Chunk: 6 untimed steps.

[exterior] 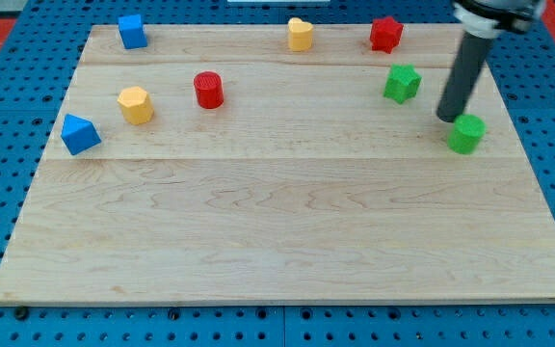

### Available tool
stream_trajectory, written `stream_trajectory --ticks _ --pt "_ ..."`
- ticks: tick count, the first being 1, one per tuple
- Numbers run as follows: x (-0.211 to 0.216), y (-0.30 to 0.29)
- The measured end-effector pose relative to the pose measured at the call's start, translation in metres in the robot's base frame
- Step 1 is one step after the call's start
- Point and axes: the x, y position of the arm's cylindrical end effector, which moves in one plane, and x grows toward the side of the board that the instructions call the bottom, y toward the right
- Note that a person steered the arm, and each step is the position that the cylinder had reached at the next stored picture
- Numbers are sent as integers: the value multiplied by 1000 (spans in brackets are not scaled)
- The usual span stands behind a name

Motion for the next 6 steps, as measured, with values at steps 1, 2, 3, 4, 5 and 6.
stream_trajectory --ticks 1,2,3,4,5,6 --pt "21 5" --pt "13 40" --pt "48 57" --pt "66 41" --pt "98 46" --pt "86 6"
